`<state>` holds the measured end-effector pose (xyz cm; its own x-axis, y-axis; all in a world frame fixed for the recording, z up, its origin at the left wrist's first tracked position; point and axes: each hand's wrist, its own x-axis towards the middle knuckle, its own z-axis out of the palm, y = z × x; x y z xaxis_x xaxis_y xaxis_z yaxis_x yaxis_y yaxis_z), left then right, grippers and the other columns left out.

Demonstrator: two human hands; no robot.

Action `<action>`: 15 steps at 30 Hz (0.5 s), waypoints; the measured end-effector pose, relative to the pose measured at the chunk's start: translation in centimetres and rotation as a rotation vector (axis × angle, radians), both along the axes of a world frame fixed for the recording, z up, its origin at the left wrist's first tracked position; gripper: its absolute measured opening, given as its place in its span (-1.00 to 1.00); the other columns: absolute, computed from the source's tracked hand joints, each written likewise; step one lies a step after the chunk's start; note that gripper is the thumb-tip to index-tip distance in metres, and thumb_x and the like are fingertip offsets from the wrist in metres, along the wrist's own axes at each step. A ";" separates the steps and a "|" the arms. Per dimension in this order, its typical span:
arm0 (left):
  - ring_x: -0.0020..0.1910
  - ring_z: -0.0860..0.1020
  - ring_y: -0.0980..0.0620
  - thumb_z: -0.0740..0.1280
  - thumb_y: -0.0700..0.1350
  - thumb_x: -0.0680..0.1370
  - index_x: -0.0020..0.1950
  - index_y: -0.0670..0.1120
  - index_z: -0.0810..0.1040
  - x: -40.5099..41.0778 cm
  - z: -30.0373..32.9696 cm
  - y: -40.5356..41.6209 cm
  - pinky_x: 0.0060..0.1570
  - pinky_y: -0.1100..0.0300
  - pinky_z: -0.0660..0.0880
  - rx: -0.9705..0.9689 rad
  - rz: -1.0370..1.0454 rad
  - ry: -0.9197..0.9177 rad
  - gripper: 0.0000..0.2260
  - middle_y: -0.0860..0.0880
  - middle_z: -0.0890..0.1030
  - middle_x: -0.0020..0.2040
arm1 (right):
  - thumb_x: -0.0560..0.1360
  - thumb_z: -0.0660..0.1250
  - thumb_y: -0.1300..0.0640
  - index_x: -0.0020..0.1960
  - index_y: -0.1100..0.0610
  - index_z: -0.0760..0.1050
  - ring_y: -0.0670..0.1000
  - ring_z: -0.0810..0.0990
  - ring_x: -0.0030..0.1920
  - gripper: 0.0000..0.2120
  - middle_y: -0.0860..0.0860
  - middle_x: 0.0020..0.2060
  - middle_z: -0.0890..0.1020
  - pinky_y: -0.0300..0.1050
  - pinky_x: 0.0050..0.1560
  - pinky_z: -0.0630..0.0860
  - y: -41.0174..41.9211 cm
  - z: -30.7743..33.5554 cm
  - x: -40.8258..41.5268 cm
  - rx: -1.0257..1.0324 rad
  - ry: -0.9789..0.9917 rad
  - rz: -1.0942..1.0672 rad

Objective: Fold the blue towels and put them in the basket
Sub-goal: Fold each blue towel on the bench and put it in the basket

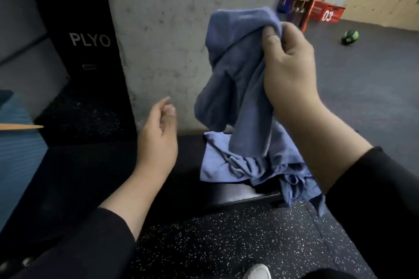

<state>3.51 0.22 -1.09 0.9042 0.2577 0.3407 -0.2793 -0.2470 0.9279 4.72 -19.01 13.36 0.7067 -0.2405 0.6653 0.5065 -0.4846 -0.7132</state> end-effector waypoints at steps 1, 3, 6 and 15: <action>0.16 0.54 0.30 0.14 0.04 0.70 0.41 0.04 0.46 0.0 0.5 1.2 0.18 0.41 0.41 -0.038 0.078 -0.025 -0.69 0.07 0.58 0.25 | 0.63 0.23 0.15 -0.17 0.03 0.43 -0.29 0.41 -0.28 -0.81 -0.19 -0.33 0.48 -0.27 -0.22 0.38 1.9 -1.1 0.0 0.005 0.017 0.039; 0.19 0.56 0.13 0.12 0.06 0.70 0.39 0.05 0.45 0.2 1.0 3.8 0.21 0.19 0.49 -0.116 0.205 -0.054 -0.70 0.06 0.57 0.24 | 0.62 0.25 0.16 -0.21 -0.03 0.36 -0.31 0.38 -0.34 -0.75 -0.20 -0.39 0.44 -0.37 -0.26 0.31 5.5 -4.4 0.2 -0.003 0.084 0.097; 0.15 0.57 0.10 0.15 0.05 0.69 0.36 0.01 0.45 0.3 1.0 8.2 0.11 0.32 0.47 -0.156 0.347 -0.003 -0.71 0.06 0.56 0.19 | 0.62 0.26 0.11 -0.12 0.00 0.39 -0.32 0.44 -0.31 -0.86 -0.17 -0.35 0.50 -0.38 -0.26 0.33 10.3 -11.4 0.3 -0.127 0.261 0.172; 0.36 0.45 -0.01 0.29 0.03 0.63 0.50 0.01 0.39 -1.9 -7.6 17.2 0.34 0.08 0.38 0.761 -0.191 0.605 -0.56 -0.03 0.48 0.38 | 0.50 0.33 -0.12 0.37 0.07 0.39 0.10 0.38 0.42 -0.49 0.01 0.36 0.45 -0.05 0.27 0.37 15.4 -25.8 -1.2 -0.845 0.760 0.520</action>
<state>1.57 17.45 -8.64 0.9841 -0.0068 -0.1776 0.0917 -0.8368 0.5398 3.56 -3.59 -12.40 0.8625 0.4855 -0.1425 0.3717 -0.7991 -0.4725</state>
